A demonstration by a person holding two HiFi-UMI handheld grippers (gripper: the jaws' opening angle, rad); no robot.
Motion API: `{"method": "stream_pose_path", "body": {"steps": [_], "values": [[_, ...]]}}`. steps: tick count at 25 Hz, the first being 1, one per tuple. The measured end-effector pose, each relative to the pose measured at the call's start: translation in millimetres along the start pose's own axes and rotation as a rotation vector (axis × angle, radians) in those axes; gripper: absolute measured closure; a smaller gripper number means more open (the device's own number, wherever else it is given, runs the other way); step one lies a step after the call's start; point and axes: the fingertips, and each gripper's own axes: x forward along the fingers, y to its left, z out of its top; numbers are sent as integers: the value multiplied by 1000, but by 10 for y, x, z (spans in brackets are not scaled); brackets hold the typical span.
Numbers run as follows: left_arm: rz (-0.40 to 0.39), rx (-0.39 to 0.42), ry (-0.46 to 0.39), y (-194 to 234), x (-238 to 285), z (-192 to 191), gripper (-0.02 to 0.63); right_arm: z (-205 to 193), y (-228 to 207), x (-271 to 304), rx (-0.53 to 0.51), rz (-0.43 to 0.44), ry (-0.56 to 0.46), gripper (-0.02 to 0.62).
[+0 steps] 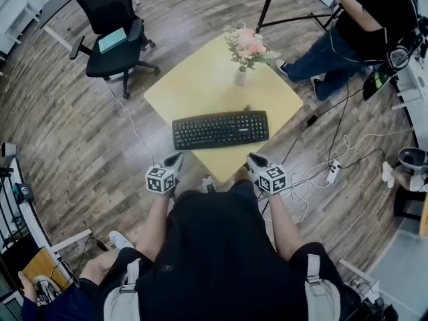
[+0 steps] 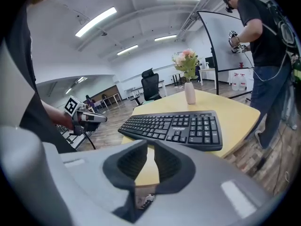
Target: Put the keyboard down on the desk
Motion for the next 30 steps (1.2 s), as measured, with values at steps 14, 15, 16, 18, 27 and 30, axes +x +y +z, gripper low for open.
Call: {"method": "stream_pose_path", "body": {"steps": [14, 15, 16, 18, 27, 30], "values": [[-47, -14, 10, -12, -9, -36, 595, 58, 152, 55, -10, 17, 9, 563], [-47, -13, 10, -5, -9, -34, 595, 54, 153, 60, -12, 16, 12, 563], [-47, -12, 10, 1, -11, -33, 595, 47, 154, 64, -13, 15, 14, 563], [-48, -12, 8, 5, -17, -28, 595, 32, 157, 67, -15, 14, 16, 563], [-47, -15, 4, 49, -29, -8, 595, 32, 165, 105, -24, 18, 33, 563], [-44, -18, 10, 66, -22, -47, 595, 18, 155, 121, -23, 19, 35, 563]]}}
